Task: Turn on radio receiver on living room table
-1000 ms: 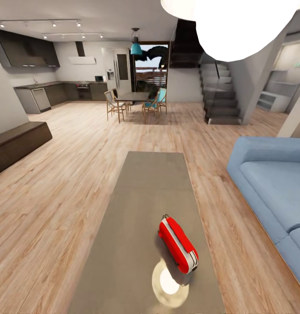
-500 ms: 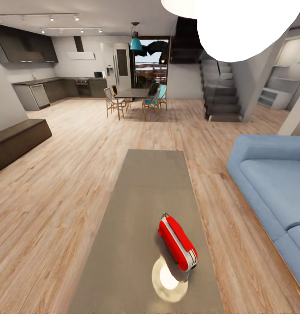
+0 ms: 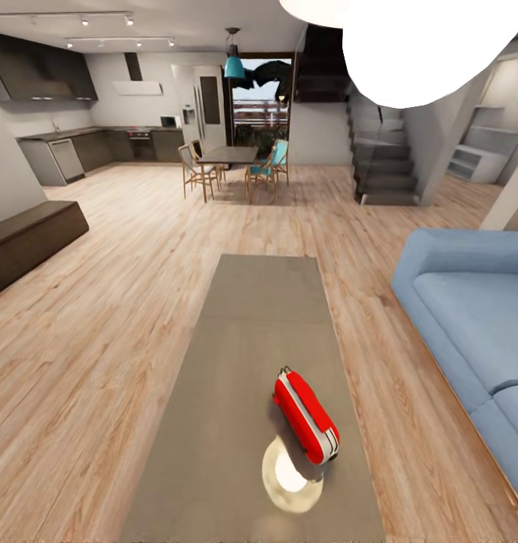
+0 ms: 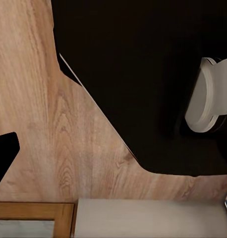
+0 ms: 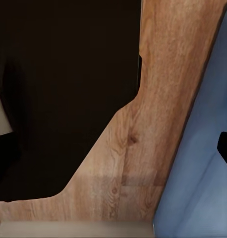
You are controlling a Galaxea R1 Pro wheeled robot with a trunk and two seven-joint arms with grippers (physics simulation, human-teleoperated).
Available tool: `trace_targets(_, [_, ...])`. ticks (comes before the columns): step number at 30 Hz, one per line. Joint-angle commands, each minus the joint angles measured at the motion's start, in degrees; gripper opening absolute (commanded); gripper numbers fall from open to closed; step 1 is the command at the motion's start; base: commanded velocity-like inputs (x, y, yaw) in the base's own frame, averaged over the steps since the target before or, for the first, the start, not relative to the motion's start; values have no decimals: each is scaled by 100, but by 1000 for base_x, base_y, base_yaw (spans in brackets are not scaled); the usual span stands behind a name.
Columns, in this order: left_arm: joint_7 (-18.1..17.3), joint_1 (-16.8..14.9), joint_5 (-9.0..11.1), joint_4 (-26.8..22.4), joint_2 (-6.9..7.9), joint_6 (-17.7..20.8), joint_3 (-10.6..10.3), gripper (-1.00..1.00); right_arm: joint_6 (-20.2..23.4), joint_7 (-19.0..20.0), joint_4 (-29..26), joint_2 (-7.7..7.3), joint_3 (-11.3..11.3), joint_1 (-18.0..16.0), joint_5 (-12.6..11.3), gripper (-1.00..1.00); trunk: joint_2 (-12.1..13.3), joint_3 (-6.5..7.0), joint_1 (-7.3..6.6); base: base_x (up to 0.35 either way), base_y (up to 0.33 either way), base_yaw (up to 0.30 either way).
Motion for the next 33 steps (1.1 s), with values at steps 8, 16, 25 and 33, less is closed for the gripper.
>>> trace_targets(8, [0, 0, 0, 0, 0, -1, 0, 100, 0, 0, -3, -1, 0, 0, 1, 100, 322, 70, -176, 0, 0, 0])
trace_targets(16, [0, 0, 0, 0, 0, -7, 0, 100, 0, 2, -3, 0, 0, 0, -9, 100, 322, 30, -176, 0, 0, 0])
trace_targets(25, [0, 0, 0, 0, 0, -10, 0, 100, -9, 34, 1, -8, 0, 0, -23, 100, 322, -28, -176, 0, 0, -57])
trace_targets(33, [0, 0, 0, -7, 0, -24, 0, 100, -9, 35, 0, -8, 0, 0, -31, 100, 322, -100, -176, 0, 0, -78])
